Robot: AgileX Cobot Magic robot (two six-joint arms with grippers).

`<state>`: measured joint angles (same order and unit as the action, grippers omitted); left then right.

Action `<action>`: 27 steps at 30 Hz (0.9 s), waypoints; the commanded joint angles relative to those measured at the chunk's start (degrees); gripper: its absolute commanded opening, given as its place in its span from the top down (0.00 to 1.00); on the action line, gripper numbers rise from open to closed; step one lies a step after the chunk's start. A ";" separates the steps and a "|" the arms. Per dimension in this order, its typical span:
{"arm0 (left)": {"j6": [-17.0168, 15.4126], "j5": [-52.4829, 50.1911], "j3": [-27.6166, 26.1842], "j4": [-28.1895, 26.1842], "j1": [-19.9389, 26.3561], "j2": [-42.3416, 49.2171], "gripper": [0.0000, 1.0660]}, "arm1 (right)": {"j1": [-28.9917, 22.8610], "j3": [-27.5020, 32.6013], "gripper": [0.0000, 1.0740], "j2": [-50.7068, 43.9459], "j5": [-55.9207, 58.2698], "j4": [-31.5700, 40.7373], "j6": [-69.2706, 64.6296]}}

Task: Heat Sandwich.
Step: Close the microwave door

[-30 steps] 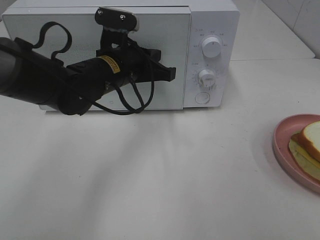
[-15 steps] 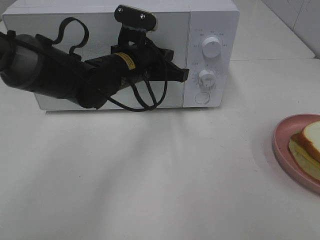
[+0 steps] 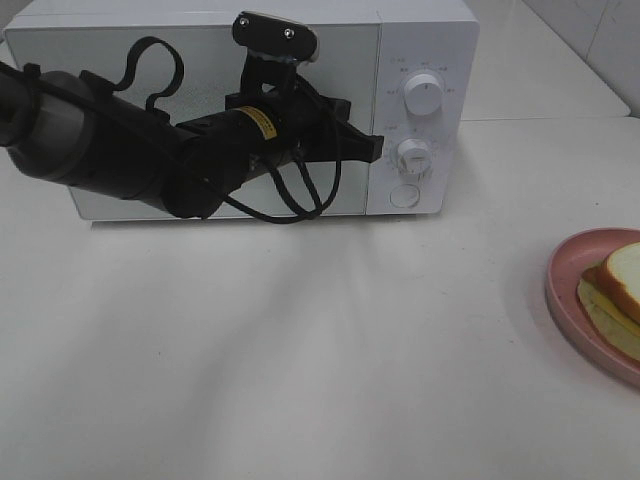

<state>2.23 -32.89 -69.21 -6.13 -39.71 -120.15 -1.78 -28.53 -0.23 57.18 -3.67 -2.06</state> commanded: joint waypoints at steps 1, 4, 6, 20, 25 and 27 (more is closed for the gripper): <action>-0.17 -4.13 -1.60 -5.16 1.55 0.00 1.00 | 0.40 0.06 0.29 -1.55 -0.23 -0.40 -0.34; -0.17 -3.90 -1.60 -5.16 1.55 0.17 1.00 | 0.40 0.06 0.29 -1.55 -0.23 -0.40 -0.34; -0.17 -3.72 -0.52 -5.04 1.55 1.32 1.00 | 0.40 0.06 0.29 -1.55 -0.23 -0.40 -0.34; -0.17 2.64 14.21 -3.78 0.06 15.53 1.00 | 0.40 0.06 0.29 -1.55 -0.23 -0.40 -0.34; -0.40 11.97 17.42 -3.78 -0.17 20.57 0.99 | 0.40 0.06 0.29 -1.55 -0.23 -0.40 -0.34; -0.40 14.78 17.82 -3.78 -0.17 21.60 0.95 | 0.40 0.06 0.29 -1.55 -0.23 -0.40 -0.34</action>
<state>2.23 -19.77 -51.74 -9.68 -39.59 -99.47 -1.78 -28.53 -0.23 57.18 -3.67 -2.06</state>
